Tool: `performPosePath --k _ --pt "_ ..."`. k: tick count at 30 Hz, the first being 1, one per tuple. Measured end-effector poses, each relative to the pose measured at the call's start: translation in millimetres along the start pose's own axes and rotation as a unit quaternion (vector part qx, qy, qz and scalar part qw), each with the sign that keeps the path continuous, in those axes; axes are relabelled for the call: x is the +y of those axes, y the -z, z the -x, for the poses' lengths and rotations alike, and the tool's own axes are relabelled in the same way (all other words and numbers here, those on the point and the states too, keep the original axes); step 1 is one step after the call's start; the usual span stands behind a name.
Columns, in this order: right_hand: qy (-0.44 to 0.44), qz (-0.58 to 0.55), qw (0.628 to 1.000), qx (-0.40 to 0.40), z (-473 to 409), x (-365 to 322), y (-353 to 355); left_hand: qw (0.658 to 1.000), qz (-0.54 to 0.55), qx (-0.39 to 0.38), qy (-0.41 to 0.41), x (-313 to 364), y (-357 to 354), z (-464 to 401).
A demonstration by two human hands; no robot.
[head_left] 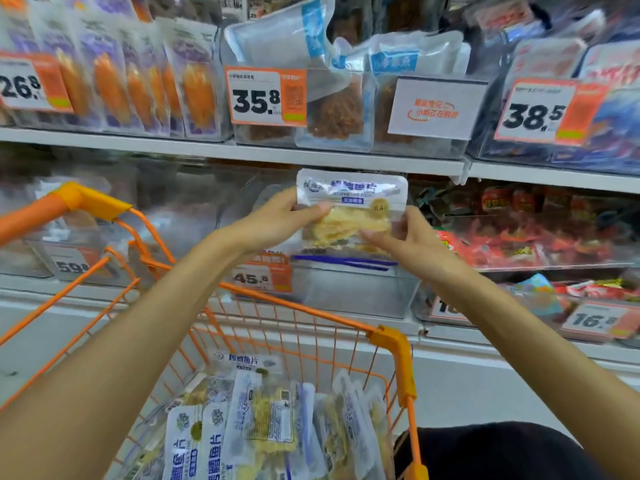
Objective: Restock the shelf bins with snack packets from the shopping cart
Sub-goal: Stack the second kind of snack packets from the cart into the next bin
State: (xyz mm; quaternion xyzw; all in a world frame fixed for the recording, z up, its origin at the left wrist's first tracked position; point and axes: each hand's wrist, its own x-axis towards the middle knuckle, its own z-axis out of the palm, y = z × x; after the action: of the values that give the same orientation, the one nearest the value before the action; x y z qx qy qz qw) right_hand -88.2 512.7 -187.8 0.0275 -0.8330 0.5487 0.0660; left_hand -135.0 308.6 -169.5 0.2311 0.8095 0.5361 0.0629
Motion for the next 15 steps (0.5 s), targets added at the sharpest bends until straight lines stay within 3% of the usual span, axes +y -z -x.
performPosePath --k 5,8,11,15 --pt "0.003 0.101 0.991 0.091 -34 29 -4 0.993 -0.114 0.007 -0.032 -23 1 -47" --pt "-0.021 0.126 0.983 0.133 -49 41 -12 0.978 -0.196 0.051 -0.04 -31 2 -69" --pt "-0.061 0.15 0.978 0.134 -66 49 -21 0.942 -0.323 0.092 -0.012 -37 3 -91" --pt "-0.118 0.18 0.969 0.122 -99 62 -29 0.902 -0.427 0.059 0.036 -49 -2 -117"
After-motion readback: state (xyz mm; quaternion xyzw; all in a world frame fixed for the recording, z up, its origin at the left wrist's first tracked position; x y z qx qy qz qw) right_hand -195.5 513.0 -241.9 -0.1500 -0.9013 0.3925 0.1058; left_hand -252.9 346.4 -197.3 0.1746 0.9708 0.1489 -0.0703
